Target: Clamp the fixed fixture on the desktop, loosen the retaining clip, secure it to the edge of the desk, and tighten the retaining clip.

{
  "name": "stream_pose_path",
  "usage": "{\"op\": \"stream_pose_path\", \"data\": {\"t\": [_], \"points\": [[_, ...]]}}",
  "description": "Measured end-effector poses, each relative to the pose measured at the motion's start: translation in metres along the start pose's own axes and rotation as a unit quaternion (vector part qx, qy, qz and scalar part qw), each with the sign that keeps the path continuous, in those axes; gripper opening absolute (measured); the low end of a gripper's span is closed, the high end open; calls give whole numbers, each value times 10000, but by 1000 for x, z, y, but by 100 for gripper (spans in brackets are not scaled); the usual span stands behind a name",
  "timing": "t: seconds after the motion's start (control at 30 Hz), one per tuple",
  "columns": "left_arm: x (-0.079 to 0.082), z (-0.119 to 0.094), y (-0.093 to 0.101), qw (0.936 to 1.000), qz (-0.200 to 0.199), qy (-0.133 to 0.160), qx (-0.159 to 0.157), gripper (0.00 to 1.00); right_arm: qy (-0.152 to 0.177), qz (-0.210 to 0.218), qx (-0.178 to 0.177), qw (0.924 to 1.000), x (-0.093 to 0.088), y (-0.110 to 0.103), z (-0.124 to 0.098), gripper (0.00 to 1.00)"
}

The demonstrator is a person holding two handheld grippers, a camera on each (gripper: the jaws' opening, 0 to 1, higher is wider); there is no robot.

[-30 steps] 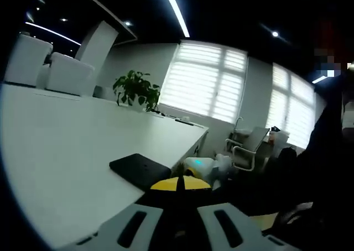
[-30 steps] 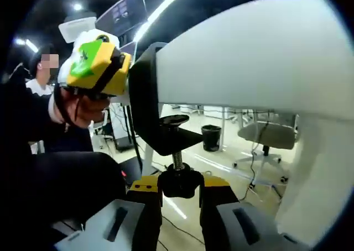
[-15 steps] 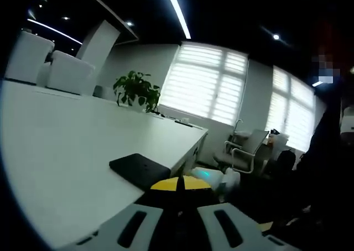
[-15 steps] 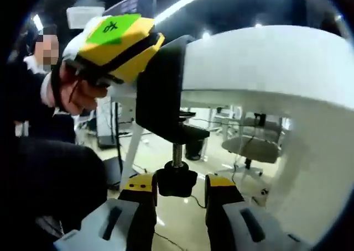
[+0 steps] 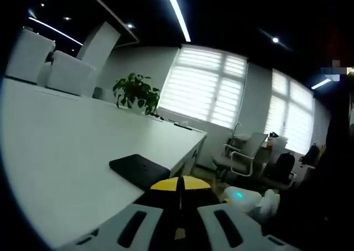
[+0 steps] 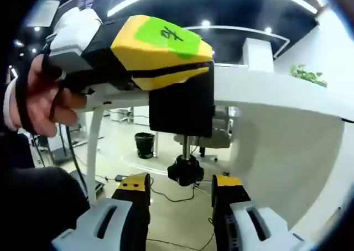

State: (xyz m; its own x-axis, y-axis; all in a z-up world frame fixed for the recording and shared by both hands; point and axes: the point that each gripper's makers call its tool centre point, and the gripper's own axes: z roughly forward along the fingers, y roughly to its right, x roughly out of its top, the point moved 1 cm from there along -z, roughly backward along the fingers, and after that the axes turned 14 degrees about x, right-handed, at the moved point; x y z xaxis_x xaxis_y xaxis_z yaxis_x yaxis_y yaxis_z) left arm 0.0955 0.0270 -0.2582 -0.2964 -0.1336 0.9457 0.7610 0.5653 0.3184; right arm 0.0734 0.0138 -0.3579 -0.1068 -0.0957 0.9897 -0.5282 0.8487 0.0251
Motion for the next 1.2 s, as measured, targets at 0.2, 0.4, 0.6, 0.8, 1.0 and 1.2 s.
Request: {"op": "stream_pose_path", "data": {"t": [0.2,0.4,0.6,0.8,1.0,1.2], "points": [[-1,0,0,10000,23,-14,-8,1,-159,-57,-376,9992,3,8,13,43],[-2,0,0,9999,100,-16,-17,1,-159,-50,-490,9987,2,14,18,29],[-3,0,0,9999,123,-49,-20,1,-265,-82,-170,9995,0,16,16,26],[-4,0,0,9999,123,-79,-35,1,-268,-377,868,9951,2,14,15,26],[-28,3,-5,9977,443,-496,136,1,-254,-306,1809,9827,1,11,19,26],[-23,2,-3,9993,7,-374,57,1,-155,-627,2513,9657,1,9,23,26]]}}
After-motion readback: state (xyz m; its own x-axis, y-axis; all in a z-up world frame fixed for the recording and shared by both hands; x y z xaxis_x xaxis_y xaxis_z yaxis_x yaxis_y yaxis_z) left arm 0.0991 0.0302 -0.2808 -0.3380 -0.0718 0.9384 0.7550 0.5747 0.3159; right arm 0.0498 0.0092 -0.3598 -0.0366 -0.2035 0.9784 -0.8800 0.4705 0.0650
